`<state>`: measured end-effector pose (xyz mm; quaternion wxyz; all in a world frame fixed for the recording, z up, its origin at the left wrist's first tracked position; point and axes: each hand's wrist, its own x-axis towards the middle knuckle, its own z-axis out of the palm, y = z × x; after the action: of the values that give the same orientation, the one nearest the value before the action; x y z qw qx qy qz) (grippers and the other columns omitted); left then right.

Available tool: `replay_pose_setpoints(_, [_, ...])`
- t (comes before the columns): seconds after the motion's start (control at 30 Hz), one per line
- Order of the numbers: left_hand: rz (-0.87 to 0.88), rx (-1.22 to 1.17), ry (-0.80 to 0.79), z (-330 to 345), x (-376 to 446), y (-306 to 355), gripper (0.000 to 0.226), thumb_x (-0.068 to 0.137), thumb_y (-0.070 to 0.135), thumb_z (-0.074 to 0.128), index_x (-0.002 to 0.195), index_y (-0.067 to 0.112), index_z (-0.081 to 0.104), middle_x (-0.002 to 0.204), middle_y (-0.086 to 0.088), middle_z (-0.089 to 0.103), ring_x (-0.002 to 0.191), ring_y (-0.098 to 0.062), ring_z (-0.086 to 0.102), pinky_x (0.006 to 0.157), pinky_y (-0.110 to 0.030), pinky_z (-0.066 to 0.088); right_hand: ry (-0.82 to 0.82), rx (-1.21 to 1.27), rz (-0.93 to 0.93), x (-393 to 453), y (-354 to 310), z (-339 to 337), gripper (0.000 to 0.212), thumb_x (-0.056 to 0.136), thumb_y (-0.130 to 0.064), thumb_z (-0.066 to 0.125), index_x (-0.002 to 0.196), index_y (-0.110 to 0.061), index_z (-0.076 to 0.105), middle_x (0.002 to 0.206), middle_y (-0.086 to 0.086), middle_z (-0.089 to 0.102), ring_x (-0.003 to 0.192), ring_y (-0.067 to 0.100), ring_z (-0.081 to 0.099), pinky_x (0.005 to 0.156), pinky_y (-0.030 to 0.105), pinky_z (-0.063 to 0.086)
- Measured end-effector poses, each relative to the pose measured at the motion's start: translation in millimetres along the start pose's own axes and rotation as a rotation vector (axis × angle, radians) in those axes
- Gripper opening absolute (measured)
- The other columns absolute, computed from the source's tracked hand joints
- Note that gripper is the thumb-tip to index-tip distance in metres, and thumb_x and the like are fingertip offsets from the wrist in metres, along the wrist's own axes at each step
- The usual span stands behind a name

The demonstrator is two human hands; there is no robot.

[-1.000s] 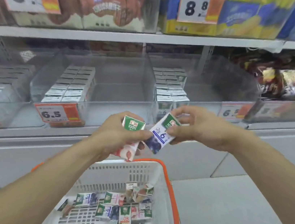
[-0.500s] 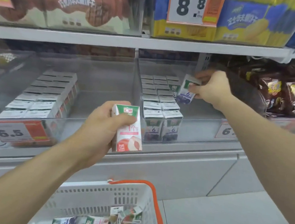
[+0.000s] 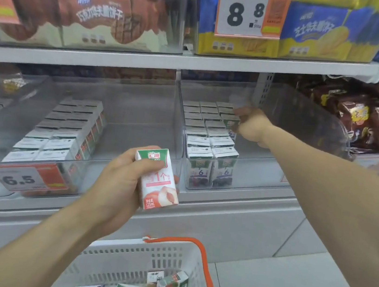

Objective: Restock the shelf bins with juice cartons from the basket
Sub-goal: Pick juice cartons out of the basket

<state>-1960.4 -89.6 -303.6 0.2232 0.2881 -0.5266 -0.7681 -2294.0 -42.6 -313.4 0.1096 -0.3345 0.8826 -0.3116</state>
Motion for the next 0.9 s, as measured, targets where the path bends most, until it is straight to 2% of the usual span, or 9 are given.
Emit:
replay_pose_setpoints(0.1, [-0.006,-0.011,0.035,1.1,-6.1,-0.1,0.029,0.091,0.004,0.059,0.119,0.003,0.056,0.111,-0.033,0.067,0.1,-0.047,0.068,0.078,-0.057,0.057,0.196,-0.053,-0.048,-32.4,-4.0,-15.3,0.04,0.091,-0.006,0.059,0.131,-0.006,0.058,0.129,0.013,0.062,0.113,0.029,0.061,0.096,0.032,0.05])
replay_pose_setpoints(0.17, [0.0,0.011,0.05,-1.5,-10.8,1.8,0.029,0.092,0.003,0.059,0.12,0.005,0.054,0.11,-0.03,0.068,0.096,-0.044,0.071,0.077,-0.058,0.058,0.338,0.028,-0.198,-79.1,-20.3,-23.5,0.022,0.091,-0.007,0.059,0.111,-0.012,0.067,0.111,0.004,0.069,0.092,0.014,0.064,0.084,0.023,0.05])
replay_pose_setpoints(0.2, [0.004,0.037,0.051,-2.8,-13.4,3.6,0.031,0.092,0.003,0.06,0.122,0.008,0.054,0.111,-0.028,0.068,0.094,-0.043,0.071,0.078,-0.06,0.057,0.31,0.083,-0.28,-107.2,-31.1,-25.0,0.014,0.091,-0.009,0.062,0.101,-0.018,0.068,0.101,-0.002,0.07,0.082,0.008,0.064,0.078,0.02,0.051])
replay_pose_setpoints(0.27, [0.016,0.121,0.032,-7.5,-20.1,8.9,0.038,0.09,0.0,0.063,0.124,0.014,0.054,0.113,-0.022,0.069,0.091,-0.041,0.072,0.083,-0.066,0.054,0.047,0.245,-0.401,-157.0,-53.5,-21.0,0.015,0.089,-0.012,0.069,0.1,-0.022,0.067,0.093,-0.006,0.07,0.074,0.01,0.066,0.069,0.023,0.055])
replay_pose_setpoints(0.37, [0.011,0.385,-0.08,-20.8,-33.9,21.2,0.059,0.082,0.003,0.076,0.129,0.028,0.05,0.106,-0.011,0.074,0.092,-0.038,0.072,0.087,-0.068,0.051,-0.361,0.375,-0.463,-200.8,-85.0,-5.8,0.04,0.086,-0.006,0.074,0.119,-0.026,0.062,0.108,0.001,0.064,0.082,0.022,0.068,0.067,0.032,0.06])
replay_pose_setpoints(0.47, [0.005,0.595,-0.225,-42.6,-50.7,37.4,0.082,0.072,0.009,0.086,0.135,0.035,0.041,0.106,-0.004,0.075,0.095,-0.031,0.073,0.09,-0.061,0.054,-0.523,0.365,-0.512,-215.6,-113.1,14.8,0.043,0.086,-0.009,0.076,0.125,-0.022,0.062,0.112,0.001,0.063,0.085,0.027,0.068,0.068,0.036,0.06])
replay_pose_setpoints(0.63, [0.088,0.728,-0.225,-104.2,-71.3,53.3,0.095,0.061,0.031,0.088,0.138,0.039,0.033,0.11,0.001,0.074,0.1,-0.025,0.072,0.095,-0.054,0.053,-0.599,0.364,-0.547,-229.0,-165.1,55.0,0.033,0.084,-0.015,0.078,0.116,-0.012,0.069,0.102,0.002,0.071,0.075,0.024,0.069,0.069,0.036,0.061])
replay_pose_setpoints(0.77, [0.229,0.755,-0.101,-163.4,-85.1,65.4,0.07,0.072,0.022,0.088,0.129,0.031,0.049,0.11,0.008,0.074,0.101,-0.013,0.071,0.09,-0.046,0.057,-0.565,0.387,-0.601,-232.5,-221.2,92.5,0.025,0.085,-0.009,0.076,0.109,-0.009,0.067,0.1,0.008,0.069,0.073,0.027,0.072,0.076,0.043,0.061])
replay_pose_setpoints(0.9, [0.403,0.918,0.235,-239.3,-96.6,80.7,0.078,0.057,0.067,0.08,0.124,0.036,0.054,0.115,0.02,0.065,0.113,0.004,0.059,0.098,-0.033,0.05,-0.402,0.366,-0.66,-230.5,-279.2,128.6,0.022,0.09,-0.014,0.072,0.11,-0.014,0.064,0.104,0.008,0.066,0.073,0.025,0.073,0.071,0.039,0.062])
